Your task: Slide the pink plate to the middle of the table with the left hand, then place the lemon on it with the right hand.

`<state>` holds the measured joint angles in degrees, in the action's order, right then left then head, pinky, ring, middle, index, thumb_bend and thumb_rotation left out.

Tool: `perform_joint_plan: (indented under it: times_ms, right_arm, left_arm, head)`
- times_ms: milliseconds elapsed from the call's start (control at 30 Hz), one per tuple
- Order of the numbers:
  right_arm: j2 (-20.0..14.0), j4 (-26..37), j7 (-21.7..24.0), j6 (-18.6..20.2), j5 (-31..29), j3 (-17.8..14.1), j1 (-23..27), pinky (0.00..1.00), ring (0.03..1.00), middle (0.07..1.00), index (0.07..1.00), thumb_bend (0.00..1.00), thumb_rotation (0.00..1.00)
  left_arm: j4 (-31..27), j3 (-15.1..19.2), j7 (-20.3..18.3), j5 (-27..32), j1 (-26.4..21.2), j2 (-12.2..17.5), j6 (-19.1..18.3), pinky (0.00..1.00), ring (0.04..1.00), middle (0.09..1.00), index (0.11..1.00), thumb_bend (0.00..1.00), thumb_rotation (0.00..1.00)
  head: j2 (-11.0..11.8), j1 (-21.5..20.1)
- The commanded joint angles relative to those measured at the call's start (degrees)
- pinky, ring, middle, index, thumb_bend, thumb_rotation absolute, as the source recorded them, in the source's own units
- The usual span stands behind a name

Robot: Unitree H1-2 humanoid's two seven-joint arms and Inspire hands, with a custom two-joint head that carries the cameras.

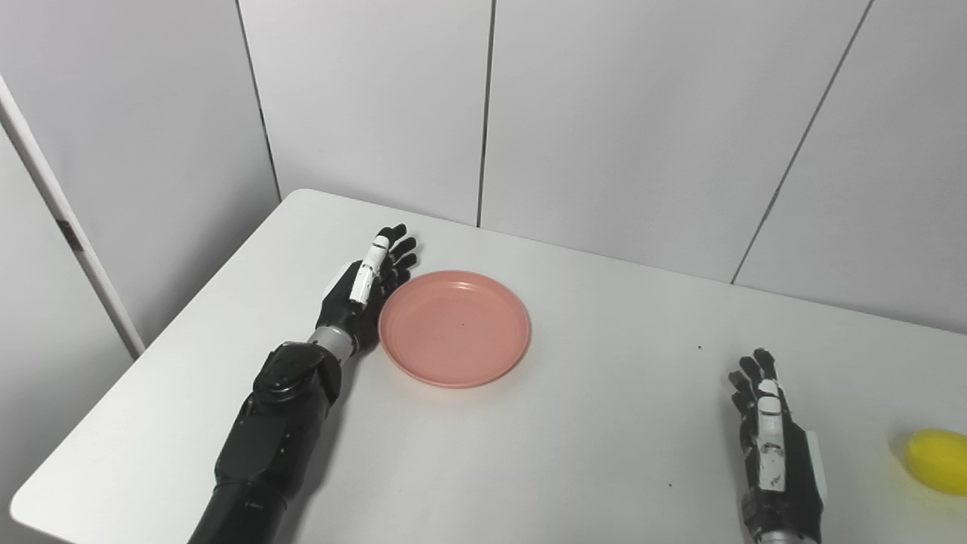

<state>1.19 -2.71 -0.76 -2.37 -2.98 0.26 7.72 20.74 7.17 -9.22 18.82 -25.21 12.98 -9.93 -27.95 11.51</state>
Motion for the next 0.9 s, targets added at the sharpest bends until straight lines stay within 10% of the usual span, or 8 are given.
perform_joint_plan:
  times_ms: [0,867]
  right_arm:
    - [0.63,1.10,-0.25,0.07,0.26,-0.01,-0.32,0.97,0.932,0.938,0.948,0.23,1.00]
    - [1.40,1.21,-0.65,0.26,1.27,0.44,-0.19,0.97,0.941,0.945,0.954,0.25,1.00]
  left_arm:
    - [-0.41,-2.58,-2.53,-0.26,-0.95,-2.37,-1.58,1.00,0.964,0.959,0.944,0.38,1.00]
    - [-6.05,-7.04,-1.26,-2.94,1.64,-6.26,-4.31,0.94,0.943,0.932,0.918,0.42,1.00]
  head:
    - [-0.16,-0.14]
    - [-1.48,-3.61]
